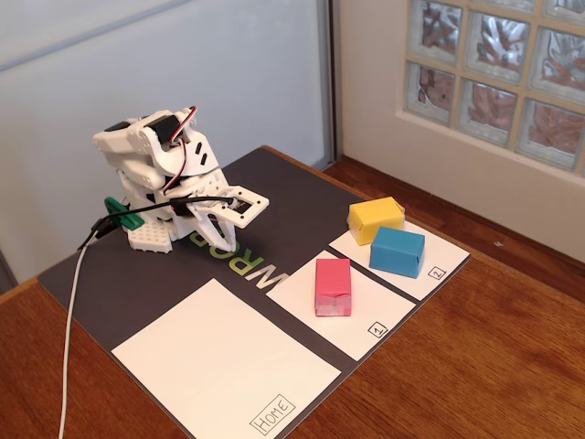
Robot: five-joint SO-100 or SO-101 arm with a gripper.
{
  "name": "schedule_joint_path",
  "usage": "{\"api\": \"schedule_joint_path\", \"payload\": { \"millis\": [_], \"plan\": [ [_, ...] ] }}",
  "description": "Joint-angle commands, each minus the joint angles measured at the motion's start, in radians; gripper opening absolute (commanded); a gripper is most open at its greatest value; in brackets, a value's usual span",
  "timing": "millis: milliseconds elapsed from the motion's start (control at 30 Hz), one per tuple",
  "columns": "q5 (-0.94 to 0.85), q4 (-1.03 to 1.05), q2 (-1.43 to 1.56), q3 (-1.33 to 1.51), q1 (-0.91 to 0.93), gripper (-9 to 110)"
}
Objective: Move box red to home
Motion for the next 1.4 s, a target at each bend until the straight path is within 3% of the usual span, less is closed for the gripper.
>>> {"api": "schedule_joint_path", "payload": {
  "millis": [0,600,800,1033,1367],
  "plan": [
    [-0.005,0.012,0.054,0.051,-0.008,0],
    [0.011,-0.006,0.054,0.051,0.008,0],
    [0.078,-0.118,0.035,-0.031,-0.135,0],
    [0.021,-0.296,-0.621,-0.446,-0.172,0],
    [0.103,-0.287,-1.238,-1.146,-0.216,0]
  ]
}}
